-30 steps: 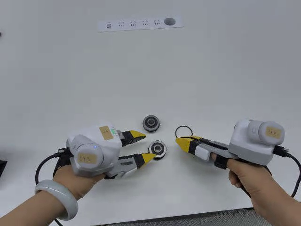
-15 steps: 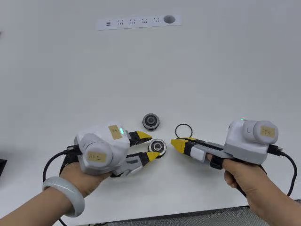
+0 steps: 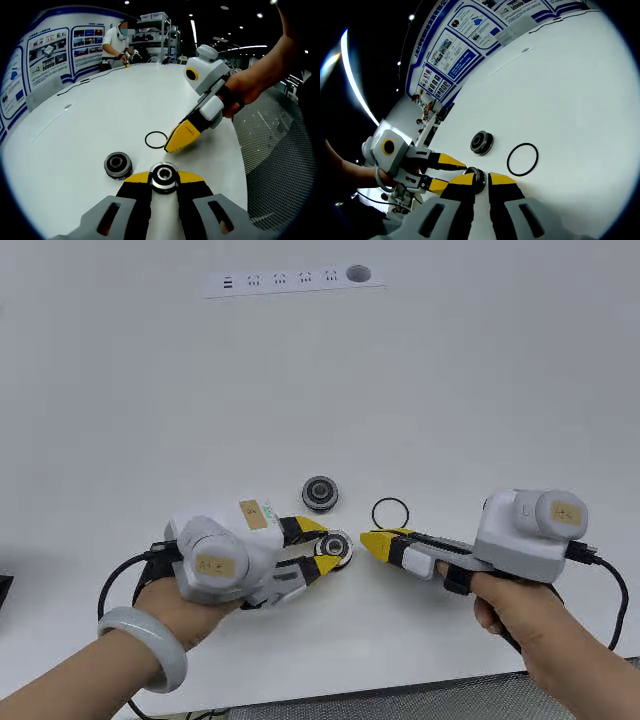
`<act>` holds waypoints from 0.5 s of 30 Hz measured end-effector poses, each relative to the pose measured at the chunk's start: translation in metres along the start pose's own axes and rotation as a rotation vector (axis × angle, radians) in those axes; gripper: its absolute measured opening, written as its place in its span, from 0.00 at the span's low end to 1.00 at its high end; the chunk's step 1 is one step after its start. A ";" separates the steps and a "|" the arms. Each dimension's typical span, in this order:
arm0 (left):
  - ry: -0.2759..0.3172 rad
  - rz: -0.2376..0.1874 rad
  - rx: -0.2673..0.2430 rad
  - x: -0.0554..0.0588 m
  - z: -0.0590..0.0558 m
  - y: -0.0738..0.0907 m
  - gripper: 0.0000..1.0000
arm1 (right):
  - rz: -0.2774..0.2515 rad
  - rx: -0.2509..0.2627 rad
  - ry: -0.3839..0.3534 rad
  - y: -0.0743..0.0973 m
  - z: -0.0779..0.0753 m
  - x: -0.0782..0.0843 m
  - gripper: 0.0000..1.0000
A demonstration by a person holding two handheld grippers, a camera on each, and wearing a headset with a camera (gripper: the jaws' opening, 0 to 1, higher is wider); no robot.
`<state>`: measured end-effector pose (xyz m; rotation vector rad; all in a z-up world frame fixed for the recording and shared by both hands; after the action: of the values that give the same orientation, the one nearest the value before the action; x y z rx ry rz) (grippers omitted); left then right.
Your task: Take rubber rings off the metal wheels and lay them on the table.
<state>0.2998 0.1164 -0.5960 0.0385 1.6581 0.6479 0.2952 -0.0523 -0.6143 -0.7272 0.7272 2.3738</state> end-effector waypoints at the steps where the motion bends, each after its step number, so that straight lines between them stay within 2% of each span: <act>1: -0.001 0.001 0.001 0.000 0.000 0.000 0.19 | 0.000 0.000 -0.001 0.000 0.000 0.000 0.11; 15: -0.017 0.010 0.006 0.000 -0.001 -0.003 0.15 | 0.004 -0.010 -0.019 -0.002 0.002 0.002 0.11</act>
<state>0.3001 0.1137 -0.5971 0.0572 1.6444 0.6485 0.2940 -0.0490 -0.6148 -0.7070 0.7096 2.3867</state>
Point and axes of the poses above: the centre of the closed fingertips' face, and the gripper's own axes: y roughly backward along the fingers, z roughly to its left, x roughly out of its underside, the point moved 9 cm from there along y, roughly backward along the fingers, and after that the axes turned 11 degrees about -z, right-handed, at the moved point
